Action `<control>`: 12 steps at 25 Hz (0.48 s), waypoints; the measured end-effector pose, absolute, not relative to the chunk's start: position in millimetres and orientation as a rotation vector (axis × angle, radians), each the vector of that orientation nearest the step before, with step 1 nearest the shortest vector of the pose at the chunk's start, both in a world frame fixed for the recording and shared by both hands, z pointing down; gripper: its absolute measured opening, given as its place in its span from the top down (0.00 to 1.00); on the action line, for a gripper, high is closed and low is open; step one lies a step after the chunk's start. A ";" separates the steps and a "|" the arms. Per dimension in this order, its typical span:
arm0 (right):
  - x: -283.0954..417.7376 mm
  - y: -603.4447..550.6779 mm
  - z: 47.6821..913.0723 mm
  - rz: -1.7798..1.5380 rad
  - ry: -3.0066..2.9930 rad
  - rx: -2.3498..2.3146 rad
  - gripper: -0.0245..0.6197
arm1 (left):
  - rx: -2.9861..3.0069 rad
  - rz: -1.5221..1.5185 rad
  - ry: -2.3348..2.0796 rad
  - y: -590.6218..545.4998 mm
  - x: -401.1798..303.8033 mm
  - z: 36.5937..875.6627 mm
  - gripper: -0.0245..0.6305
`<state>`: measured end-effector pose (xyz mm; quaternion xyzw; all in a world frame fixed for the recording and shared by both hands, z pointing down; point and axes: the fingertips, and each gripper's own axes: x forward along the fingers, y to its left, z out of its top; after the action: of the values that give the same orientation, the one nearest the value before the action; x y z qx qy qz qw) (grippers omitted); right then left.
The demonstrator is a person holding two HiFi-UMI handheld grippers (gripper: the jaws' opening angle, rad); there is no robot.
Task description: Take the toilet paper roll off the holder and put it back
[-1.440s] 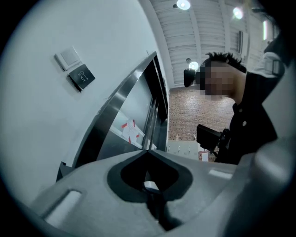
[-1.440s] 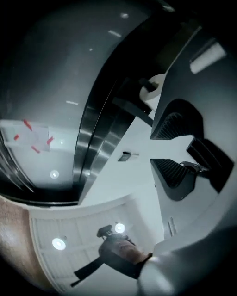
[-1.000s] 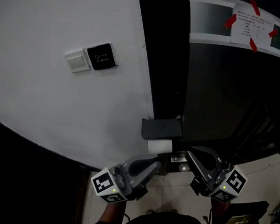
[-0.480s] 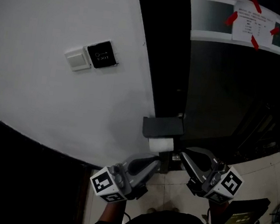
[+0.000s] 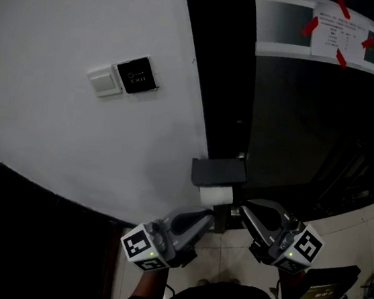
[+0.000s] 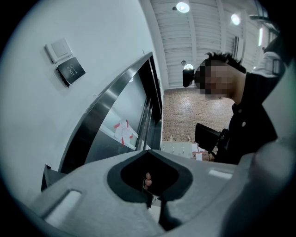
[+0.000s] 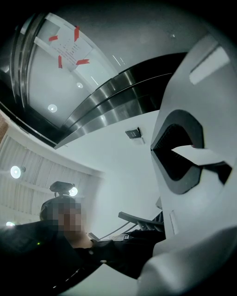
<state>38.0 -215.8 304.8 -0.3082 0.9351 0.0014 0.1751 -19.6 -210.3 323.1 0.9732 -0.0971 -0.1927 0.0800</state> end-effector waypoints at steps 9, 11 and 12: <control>35.8 -217.4 308.5 -0.013 2.650 -0.879 0.96 | 2.901 -0.578 -0.292 -212.2 -20.5 324.8 0.96; 35.2 -218.0 310.2 -0.019 2.651 -0.878 0.96 | 2.898 -0.579 -0.298 -213.2 -21.8 325.6 0.96; 34.7 -218.1 311.1 -0.023 2.651 -0.878 0.96 | 2.897 -0.579 -0.300 -213.6 -22.6 326.2 0.96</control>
<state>34.7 -218.1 311.1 -0.3095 0.9349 -0.0080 0.1737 -22.6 -213.6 326.2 0.9720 -0.1007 -0.1942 0.0860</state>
